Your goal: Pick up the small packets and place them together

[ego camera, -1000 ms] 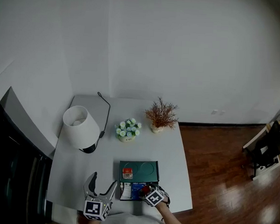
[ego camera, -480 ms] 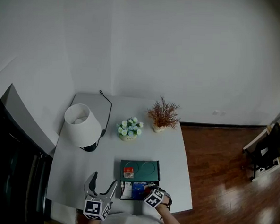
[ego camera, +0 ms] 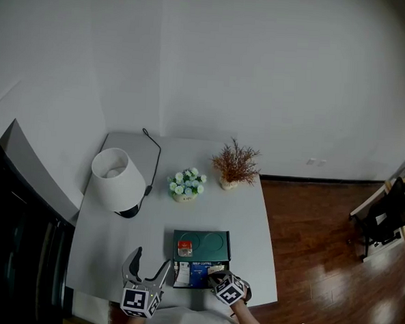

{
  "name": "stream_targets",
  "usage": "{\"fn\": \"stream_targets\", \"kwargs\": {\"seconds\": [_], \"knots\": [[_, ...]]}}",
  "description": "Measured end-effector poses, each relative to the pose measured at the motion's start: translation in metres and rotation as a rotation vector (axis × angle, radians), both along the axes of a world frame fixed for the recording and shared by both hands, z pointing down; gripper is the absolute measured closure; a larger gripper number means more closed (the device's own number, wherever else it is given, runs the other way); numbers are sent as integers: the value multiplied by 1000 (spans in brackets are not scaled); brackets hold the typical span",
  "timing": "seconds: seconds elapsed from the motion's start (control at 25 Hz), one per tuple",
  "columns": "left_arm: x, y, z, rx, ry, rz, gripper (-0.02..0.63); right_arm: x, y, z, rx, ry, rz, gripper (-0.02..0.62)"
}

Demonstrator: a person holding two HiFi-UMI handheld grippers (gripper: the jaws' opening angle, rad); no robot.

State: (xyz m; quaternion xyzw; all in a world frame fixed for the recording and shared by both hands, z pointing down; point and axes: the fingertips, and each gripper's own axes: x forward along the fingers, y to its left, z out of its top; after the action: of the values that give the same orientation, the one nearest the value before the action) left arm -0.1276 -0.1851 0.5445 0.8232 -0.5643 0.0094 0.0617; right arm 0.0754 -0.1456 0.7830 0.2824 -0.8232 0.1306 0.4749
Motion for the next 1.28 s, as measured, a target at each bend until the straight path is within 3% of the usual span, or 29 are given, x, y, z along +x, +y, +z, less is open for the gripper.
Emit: {"fn": "stream_targets", "kwargs": {"seconds": [0.12, 0.32, 0.44, 0.6, 0.76, 0.88, 1.16, 1.2, 1.28], "knots": [[-3, 1, 2, -2, 4, -6, 245, -3, -7, -26, -9, -138, 82, 581], [-4, 2, 6, -15, 17, -10, 245, 1, -45, -75, -40, -456, 298, 581], [-1, 3, 4, -10, 21, -5, 250, 10, -78, -78, -53, -530, 390, 581], [1, 4, 3, -7, 24, -4, 250, 21, -109, -58, -78, -510, 477, 581], [-1, 7, 2, -3, 17, -11, 250, 35, -125, -37, -57, -374, 526, 558], [-6, 8, 4, -5, 24, -29, 250, 42, -130, -26, -57, -286, 538, 544], [-12, 9, 3, -3, 26, -43, 250, 51, -138, -14, -26, -186, 533, 531], [-11, 10, 3, -2, 26, -42, 250, 53, -139, -13, -17, -177, 537, 500], [-10, 9, 5, -6, 27, -40, 250, 55, -141, -12, 4, -159, 540, 340]]}}
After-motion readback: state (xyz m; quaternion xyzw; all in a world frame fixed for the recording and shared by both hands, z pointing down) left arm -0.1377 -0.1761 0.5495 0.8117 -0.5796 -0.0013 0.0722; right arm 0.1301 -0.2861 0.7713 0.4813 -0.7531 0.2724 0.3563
